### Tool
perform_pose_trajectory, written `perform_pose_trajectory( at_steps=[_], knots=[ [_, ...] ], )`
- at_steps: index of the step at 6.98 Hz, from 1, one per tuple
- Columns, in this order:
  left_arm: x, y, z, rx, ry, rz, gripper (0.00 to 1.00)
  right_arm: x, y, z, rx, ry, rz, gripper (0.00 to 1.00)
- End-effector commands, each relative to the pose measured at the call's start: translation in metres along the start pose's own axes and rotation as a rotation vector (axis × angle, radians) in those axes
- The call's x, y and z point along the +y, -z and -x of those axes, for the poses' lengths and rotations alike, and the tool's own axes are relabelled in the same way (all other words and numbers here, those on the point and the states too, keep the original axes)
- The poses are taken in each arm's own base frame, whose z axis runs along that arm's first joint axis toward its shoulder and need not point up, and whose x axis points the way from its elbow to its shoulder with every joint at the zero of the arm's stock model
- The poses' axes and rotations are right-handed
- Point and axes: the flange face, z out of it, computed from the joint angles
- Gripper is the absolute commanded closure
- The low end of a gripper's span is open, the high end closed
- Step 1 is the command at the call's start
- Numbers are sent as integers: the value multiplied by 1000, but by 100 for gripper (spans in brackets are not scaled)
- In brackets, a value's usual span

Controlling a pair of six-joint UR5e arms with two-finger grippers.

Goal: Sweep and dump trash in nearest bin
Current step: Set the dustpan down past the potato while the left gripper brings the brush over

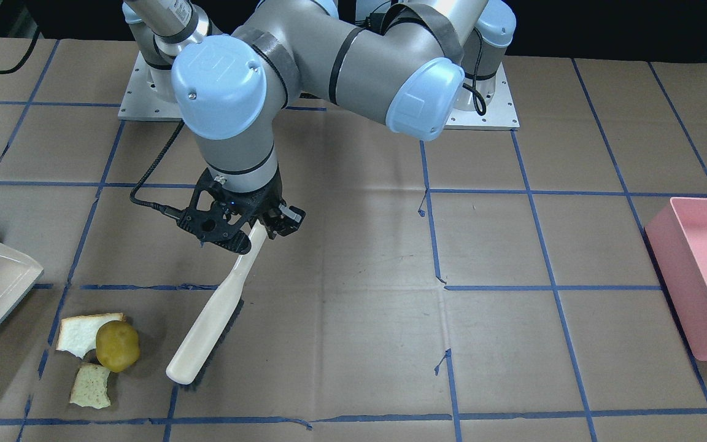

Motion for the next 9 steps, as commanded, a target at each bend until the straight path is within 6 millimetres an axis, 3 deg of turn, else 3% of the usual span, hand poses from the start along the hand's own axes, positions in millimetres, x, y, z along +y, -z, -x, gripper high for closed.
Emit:
perform_pose_trajectory(
  at_steps=[1, 3, 5, 6, 9],
  knots=[
    [-35, -8, -18, -41, -22, 25, 100, -6, -4, -2, 1, 74, -14, 94],
    [-61, -28, -50, -63, 10, 12, 100, -31, -11, -8, -1, 121, -41, 94],
    [-79, -40, -72, -64, -6, -8, 100, -34, -28, -12, -7, 129, -42, 94],
    [-91, -61, -86, -65, -12, -13, 100, -39, -35, -16, 9, 133, -40, 94],
    [-99, -88, -94, -77, 6, 47, 100, -52, -49, -22, 8, 209, -64, 94]
  ],
)
